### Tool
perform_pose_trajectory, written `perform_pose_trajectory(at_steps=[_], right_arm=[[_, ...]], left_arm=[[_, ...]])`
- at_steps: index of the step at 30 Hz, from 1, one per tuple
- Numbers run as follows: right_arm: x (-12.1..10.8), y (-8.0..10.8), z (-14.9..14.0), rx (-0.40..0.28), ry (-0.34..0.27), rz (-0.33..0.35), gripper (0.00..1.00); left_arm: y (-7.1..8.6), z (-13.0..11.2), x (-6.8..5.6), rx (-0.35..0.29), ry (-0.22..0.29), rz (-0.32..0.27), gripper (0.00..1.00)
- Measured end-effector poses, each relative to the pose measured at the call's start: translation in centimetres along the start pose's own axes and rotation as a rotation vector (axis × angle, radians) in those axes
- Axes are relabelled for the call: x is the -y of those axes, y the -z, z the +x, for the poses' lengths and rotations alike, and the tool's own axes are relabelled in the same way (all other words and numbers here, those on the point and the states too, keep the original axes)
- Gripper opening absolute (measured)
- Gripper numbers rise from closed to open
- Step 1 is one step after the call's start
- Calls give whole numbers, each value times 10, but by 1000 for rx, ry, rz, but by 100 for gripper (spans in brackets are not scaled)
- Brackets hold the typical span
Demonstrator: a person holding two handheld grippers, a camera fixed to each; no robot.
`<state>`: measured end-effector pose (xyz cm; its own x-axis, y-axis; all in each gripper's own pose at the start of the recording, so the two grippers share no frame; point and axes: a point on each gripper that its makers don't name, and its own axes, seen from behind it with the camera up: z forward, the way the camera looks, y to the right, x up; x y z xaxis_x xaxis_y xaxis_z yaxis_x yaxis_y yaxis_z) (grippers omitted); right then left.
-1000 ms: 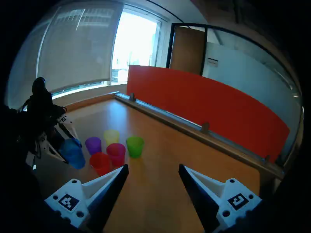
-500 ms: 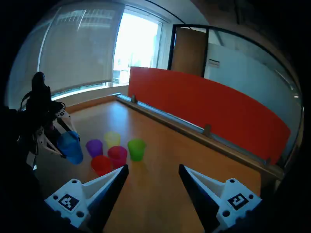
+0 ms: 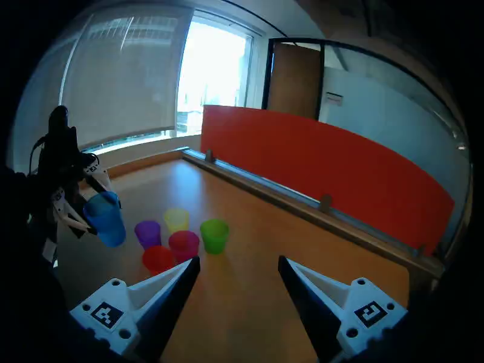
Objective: Pour water
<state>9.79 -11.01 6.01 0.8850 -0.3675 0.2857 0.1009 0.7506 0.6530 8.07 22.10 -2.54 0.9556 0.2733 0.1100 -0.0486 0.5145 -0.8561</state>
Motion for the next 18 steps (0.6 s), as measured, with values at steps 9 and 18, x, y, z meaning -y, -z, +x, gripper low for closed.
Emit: perform_pose_trajectory(at_steps=[9, 18], right_arm=[[0, -4, 4, -7, -4, 2, 100], [1, -9, 4, -9, -11, 9, 100]], left_arm=[[6, 12, 8, -37, 9, 24, 84], [10, 18, 11, -58, 9, 35, 84]])
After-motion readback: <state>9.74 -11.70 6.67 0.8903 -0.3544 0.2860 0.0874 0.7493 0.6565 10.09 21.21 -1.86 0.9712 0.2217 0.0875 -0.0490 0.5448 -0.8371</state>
